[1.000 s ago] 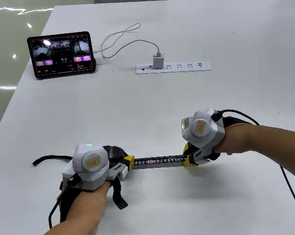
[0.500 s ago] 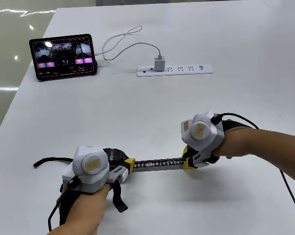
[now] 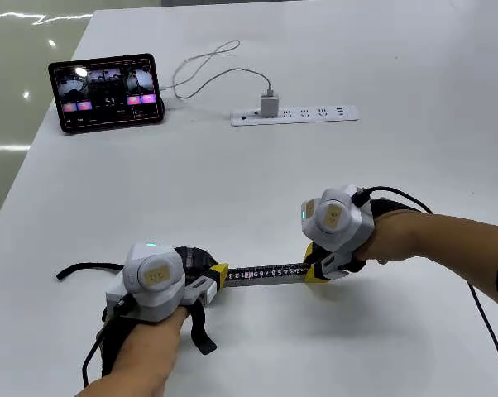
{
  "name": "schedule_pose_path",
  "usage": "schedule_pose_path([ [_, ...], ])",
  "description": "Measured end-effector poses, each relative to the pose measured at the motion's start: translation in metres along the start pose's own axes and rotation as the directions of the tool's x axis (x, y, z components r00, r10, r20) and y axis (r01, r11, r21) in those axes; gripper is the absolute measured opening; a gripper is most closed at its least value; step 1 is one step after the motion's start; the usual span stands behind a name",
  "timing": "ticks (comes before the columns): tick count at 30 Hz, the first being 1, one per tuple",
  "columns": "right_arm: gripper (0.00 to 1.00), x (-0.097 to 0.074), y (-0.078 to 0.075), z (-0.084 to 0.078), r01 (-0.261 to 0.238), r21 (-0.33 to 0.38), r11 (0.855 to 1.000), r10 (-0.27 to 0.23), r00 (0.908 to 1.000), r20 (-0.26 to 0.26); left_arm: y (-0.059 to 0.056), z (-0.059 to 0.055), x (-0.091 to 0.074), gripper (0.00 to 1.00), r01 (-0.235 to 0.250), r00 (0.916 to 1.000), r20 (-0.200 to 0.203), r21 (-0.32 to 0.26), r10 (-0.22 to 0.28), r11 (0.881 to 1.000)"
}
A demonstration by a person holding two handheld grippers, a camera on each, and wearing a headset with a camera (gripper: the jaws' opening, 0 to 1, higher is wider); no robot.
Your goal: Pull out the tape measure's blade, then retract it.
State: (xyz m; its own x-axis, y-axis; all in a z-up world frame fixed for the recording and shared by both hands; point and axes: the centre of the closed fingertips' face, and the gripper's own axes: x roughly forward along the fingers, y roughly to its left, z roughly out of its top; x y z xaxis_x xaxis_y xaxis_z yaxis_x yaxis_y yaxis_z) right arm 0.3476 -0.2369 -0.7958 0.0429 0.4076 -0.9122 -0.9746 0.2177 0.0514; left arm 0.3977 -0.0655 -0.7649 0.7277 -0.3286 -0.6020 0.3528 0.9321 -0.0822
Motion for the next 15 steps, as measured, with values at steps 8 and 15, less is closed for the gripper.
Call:
schedule_pose_path([
  [8,0.10,0.0014,0.0002,0.0033,-0.002,0.011,1.000,0.002,1.0000,0.005,0.0002,0.0002,0.0004,0.62,0.000,1.0000,0.000,-0.002,0.000,1.000],
  [15,0.10,0.0027,0.0005,0.0067,-0.001,0.017,1.000,0.001,1.0000,0.007,0.0006,0.0005,0.0004,0.62,0.001,1.0000,0.001,-0.002,-0.001,1.000],
])
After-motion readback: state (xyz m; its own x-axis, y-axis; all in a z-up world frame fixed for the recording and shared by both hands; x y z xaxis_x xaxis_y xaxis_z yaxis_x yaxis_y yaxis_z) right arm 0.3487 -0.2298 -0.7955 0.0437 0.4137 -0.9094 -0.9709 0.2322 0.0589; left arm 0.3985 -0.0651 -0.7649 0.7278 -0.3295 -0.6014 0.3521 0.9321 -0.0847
